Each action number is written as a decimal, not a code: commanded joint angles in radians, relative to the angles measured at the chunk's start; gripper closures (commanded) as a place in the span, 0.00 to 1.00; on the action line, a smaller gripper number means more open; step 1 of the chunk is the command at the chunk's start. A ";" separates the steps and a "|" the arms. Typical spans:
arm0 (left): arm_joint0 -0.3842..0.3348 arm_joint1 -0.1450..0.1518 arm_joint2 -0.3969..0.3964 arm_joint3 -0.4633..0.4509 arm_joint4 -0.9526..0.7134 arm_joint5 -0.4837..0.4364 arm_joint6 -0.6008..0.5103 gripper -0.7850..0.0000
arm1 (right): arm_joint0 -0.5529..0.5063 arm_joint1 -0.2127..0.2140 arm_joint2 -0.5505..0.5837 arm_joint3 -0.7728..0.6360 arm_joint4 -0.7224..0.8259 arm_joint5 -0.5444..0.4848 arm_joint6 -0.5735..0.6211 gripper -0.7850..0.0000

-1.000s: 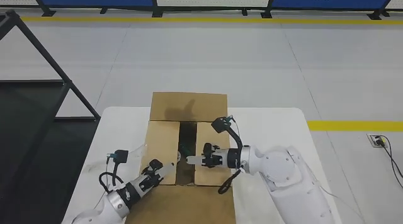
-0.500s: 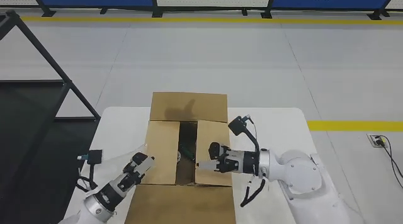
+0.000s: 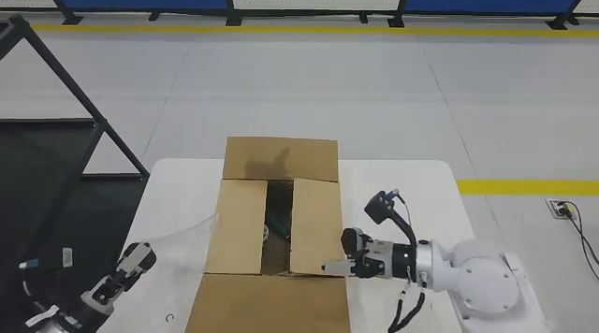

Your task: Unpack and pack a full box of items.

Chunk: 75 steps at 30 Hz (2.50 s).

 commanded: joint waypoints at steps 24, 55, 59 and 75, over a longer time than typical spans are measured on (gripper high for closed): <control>-0.448 0.028 0.200 0.293 0.114 0.039 -0.139 0.00 | -0.068 0.028 0.013 -0.048 0.284 -0.072 0.040 0.00; -0.937 0.016 0.459 0.818 0.049 0.044 -0.228 0.00 | -0.231 0.068 0.111 -0.157 0.275 0.126 -0.066 0.00; -1.069 0.002 0.525 1.005 0.039 0.002 -0.235 0.00 | -0.256 0.074 0.156 -0.137 0.323 0.166 -0.122 0.00; -1.385 -0.081 0.749 1.508 0.084 -0.145 -0.201 0.00 | -0.370 0.098 0.249 -0.140 0.401 0.235 -0.134 0.00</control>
